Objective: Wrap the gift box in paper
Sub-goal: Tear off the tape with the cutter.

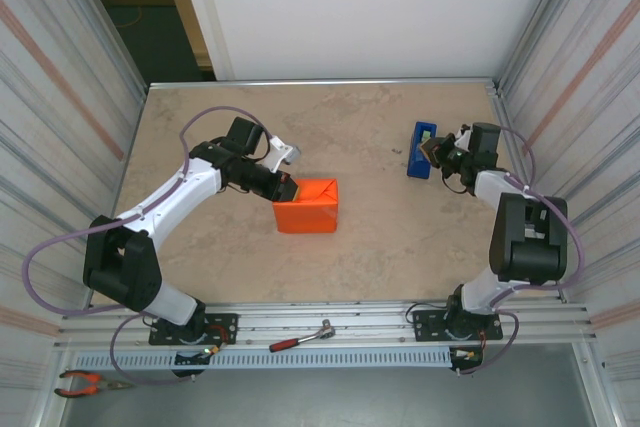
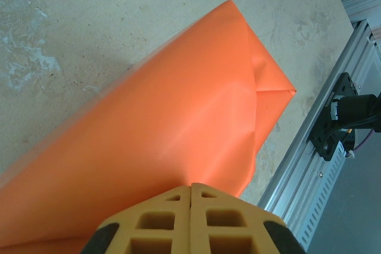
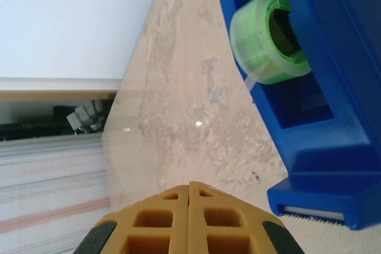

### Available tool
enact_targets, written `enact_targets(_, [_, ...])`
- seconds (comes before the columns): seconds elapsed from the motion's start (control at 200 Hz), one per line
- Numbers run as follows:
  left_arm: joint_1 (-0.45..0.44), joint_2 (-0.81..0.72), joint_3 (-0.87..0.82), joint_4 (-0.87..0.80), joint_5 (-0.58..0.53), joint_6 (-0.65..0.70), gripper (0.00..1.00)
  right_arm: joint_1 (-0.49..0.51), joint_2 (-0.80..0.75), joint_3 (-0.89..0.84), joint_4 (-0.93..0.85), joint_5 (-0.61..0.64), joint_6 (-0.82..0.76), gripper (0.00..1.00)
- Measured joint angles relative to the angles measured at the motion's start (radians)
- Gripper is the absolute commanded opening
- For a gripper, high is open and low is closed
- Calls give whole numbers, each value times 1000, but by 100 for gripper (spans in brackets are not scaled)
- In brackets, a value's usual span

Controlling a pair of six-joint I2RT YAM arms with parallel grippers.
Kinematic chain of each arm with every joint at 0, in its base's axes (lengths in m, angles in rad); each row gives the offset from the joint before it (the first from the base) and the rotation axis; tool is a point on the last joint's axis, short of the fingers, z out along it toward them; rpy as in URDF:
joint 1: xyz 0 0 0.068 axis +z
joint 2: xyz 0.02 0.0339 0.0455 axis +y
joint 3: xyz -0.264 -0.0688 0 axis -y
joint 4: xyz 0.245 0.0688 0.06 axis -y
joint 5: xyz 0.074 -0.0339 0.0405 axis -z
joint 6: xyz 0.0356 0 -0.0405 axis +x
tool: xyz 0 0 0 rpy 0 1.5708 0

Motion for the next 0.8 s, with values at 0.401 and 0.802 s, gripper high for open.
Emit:
enact_targets(0.401, [0,0,0,0,0,0,0,1,-73,-116,-29,45,24,0])
enact_targets(0.802, [-1,0,0,0,-1,0,0,11,-96,-204,2,90,56,0])
